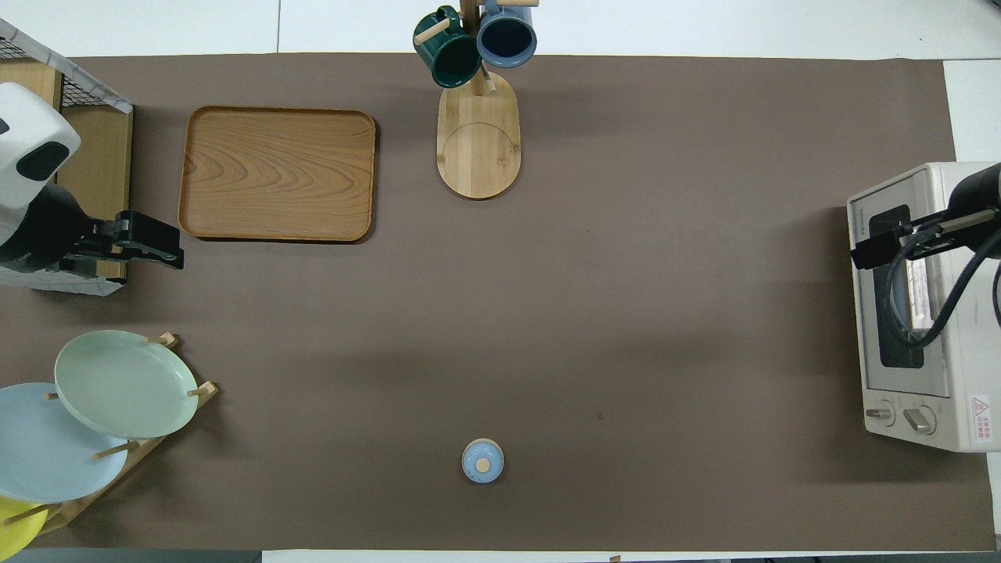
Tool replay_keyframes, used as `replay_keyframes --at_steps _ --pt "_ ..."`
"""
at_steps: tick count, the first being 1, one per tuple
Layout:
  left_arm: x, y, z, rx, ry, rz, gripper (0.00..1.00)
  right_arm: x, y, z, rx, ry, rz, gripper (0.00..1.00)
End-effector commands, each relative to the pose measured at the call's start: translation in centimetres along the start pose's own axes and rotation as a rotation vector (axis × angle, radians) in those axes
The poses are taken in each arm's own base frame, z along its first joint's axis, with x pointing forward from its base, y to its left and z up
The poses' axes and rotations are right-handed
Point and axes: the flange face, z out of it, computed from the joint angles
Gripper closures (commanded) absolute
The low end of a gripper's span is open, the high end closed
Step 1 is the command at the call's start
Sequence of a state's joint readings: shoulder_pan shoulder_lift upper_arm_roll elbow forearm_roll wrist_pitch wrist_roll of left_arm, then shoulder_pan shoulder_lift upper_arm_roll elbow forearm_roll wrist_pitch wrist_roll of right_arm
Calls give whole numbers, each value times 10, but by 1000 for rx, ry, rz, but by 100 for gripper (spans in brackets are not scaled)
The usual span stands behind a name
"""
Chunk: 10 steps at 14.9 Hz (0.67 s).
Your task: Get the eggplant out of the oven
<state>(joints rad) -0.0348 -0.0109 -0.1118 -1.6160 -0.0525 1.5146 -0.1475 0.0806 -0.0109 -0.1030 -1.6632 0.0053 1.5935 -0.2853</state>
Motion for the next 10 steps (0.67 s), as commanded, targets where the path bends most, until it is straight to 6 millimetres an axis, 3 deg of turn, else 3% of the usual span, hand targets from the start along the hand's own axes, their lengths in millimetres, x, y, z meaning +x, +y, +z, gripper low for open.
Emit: replay_keyframes --at_steps 1,4,10 --pt "-5 -3 -2 -7 7 -7 0 -7 7 9 -34 -1 -40 100" --pt "-5 -3 -2 -7 9 -7 0 -14 11 30 -58 11 -38 100" --pt "-5 -3 -2 -7 7 -7 0 -29 51 75 -128 -15 191 100"
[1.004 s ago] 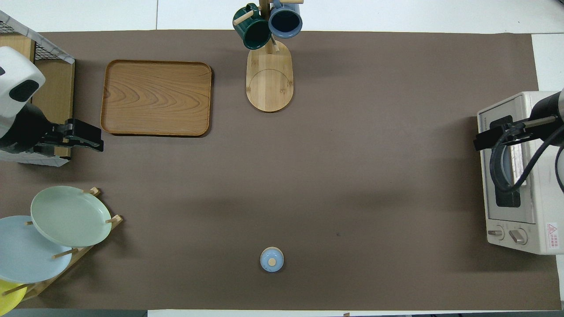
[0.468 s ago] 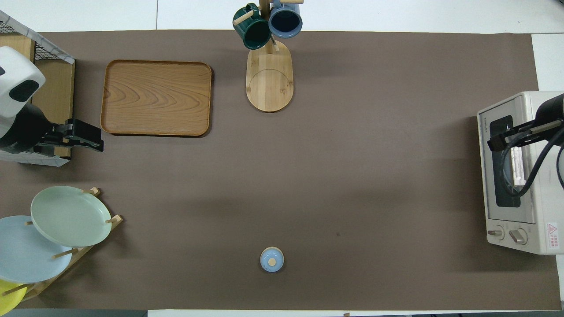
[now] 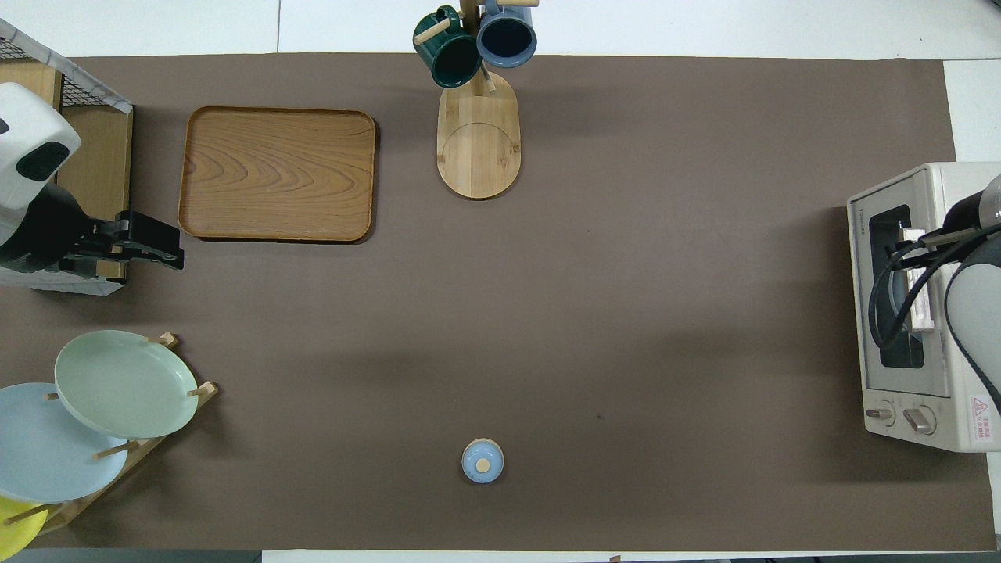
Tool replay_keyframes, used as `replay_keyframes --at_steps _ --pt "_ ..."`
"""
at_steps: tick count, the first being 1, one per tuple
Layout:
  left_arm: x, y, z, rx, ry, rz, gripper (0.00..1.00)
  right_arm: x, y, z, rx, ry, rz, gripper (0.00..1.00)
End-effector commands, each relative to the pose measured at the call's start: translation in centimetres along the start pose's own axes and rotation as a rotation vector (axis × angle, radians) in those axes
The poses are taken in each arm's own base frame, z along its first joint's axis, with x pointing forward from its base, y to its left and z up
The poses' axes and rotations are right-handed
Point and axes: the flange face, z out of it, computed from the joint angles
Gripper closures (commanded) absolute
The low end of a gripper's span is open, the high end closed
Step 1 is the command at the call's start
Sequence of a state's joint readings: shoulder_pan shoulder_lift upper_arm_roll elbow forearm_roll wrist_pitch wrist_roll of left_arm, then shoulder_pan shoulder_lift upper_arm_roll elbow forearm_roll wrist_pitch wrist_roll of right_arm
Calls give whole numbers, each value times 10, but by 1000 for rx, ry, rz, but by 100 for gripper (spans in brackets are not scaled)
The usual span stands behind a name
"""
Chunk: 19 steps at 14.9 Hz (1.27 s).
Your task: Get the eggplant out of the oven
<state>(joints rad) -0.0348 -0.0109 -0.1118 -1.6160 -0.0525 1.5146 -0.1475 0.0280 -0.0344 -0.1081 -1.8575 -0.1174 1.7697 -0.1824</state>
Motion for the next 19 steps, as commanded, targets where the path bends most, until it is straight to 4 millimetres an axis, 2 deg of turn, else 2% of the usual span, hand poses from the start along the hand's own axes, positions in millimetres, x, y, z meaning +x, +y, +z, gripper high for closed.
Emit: replay_keyframes --at_steps 1,3,9,13,19 --pt "-5 -3 -2 -7 9 -7 0 -16 20 21 -14 7 62 100" --pt "-5 -3 -2 -7 7 -7 0 -16 22 35 -15 12 54 100" --pt "-5 -3 -2 -7 7 -7 0 -21 34 47 -42 -11 34 100" --pt "-5 -3 -2 -7 7 -7 0 -23 44 57 -68 -3 -49 100" --pt "-5 -3 -2 -7 7 -7 0 -23 43 65 -64 -4 -57 100"
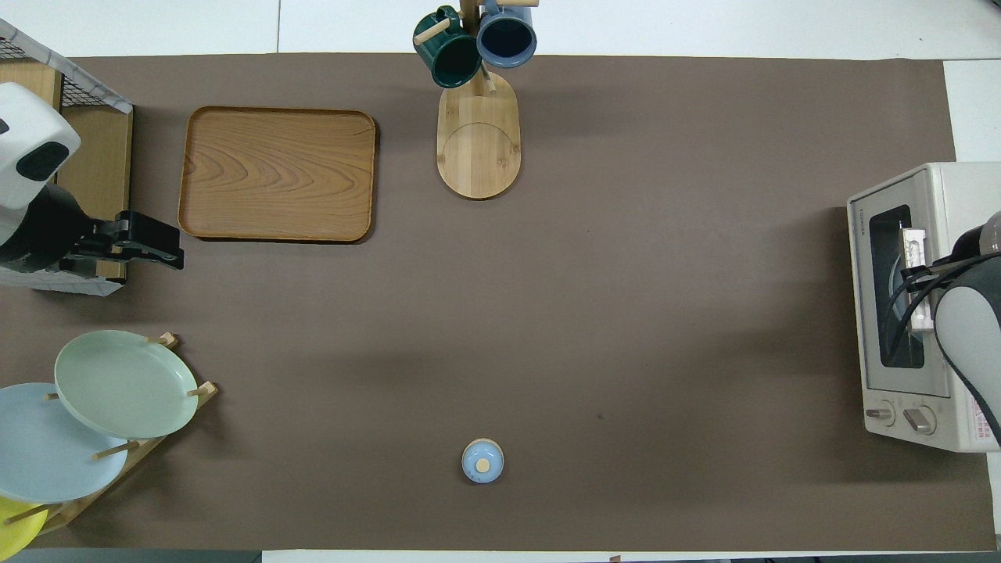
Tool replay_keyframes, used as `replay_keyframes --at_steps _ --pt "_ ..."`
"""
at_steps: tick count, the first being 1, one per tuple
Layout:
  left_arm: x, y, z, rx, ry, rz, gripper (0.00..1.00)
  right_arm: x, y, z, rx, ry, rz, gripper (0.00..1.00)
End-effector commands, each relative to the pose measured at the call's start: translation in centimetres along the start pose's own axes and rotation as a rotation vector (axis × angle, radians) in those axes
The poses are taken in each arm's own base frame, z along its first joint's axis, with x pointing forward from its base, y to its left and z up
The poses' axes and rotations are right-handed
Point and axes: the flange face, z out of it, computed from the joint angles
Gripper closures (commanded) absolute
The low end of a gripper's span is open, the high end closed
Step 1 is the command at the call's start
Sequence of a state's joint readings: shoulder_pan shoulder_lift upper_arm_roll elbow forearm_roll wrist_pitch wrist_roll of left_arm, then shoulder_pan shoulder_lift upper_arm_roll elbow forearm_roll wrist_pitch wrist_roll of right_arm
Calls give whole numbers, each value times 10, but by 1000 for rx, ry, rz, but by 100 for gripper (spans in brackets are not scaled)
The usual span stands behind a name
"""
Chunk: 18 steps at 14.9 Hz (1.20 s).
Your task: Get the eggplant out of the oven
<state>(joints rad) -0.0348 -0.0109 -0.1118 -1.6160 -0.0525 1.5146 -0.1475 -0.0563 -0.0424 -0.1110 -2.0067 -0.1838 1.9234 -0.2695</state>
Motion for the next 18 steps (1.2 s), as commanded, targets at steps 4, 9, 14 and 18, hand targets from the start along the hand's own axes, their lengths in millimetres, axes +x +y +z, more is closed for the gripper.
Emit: replay_keyframes --at_steps 4,9,14,18 --pt "-5 -3 -2 -7 9 -7 0 -5 -8 10 6 7 -10 100" --pt "-5 -3 -2 -7 7 -7 0 5 -32 28 52 50 -21 100" --pt "-5 -3 -2 -7 9 -7 0 25 -69 57 66 90 3 100" --pt "-5 -3 -2 -7 7 -7 0 33 -94 94 63 132 15 100"
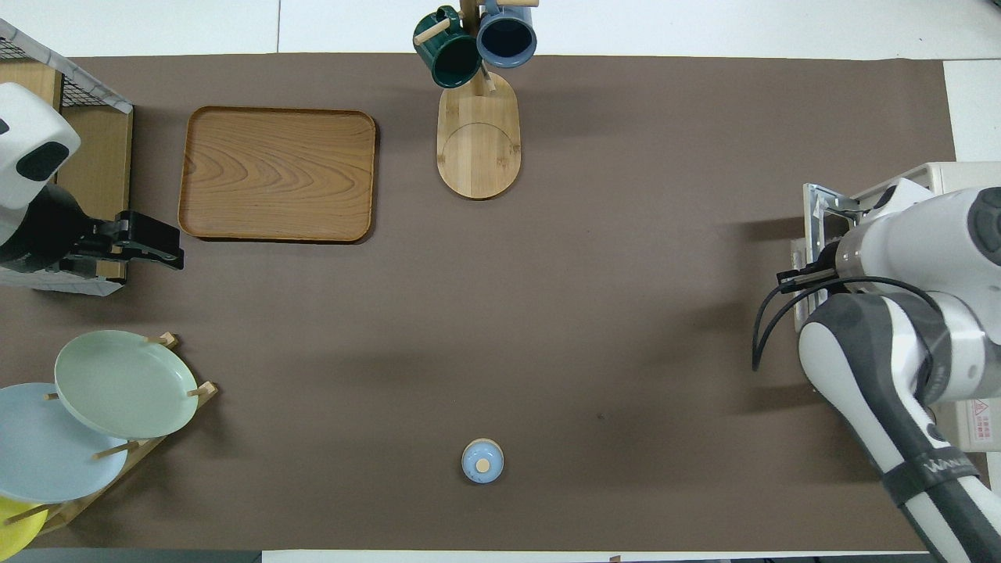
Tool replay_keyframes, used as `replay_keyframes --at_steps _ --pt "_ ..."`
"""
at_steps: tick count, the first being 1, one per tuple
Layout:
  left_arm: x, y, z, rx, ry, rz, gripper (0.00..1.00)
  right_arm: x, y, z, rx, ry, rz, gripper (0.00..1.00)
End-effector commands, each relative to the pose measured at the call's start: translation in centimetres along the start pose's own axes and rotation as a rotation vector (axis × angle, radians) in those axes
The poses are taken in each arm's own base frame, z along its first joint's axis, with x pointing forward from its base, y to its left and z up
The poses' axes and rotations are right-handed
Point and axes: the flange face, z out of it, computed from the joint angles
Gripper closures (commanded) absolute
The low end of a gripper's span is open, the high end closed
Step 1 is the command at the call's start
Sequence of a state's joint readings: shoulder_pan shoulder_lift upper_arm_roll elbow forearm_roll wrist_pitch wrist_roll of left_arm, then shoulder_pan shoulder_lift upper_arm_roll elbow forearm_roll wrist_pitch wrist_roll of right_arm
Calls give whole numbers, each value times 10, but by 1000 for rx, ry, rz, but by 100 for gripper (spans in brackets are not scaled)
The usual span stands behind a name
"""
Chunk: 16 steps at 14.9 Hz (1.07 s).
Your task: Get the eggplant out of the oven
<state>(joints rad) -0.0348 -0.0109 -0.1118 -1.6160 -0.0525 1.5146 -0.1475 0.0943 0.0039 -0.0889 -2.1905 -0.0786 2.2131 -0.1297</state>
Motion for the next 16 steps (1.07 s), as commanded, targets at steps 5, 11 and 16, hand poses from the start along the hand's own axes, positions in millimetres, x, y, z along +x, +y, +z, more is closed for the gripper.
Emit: replay_keyframes --at_steps 5,11,16 --pt "-5 -3 -2 -7 7 -7 0 5 18 48 -20 46 44 100" --pt "-5 -3 -2 -7 9 -7 0 2 11 71 31 30 111 100" --pt "-5 -3 -2 -7 7 -7 0 7 -1 84 35 35 119 100"
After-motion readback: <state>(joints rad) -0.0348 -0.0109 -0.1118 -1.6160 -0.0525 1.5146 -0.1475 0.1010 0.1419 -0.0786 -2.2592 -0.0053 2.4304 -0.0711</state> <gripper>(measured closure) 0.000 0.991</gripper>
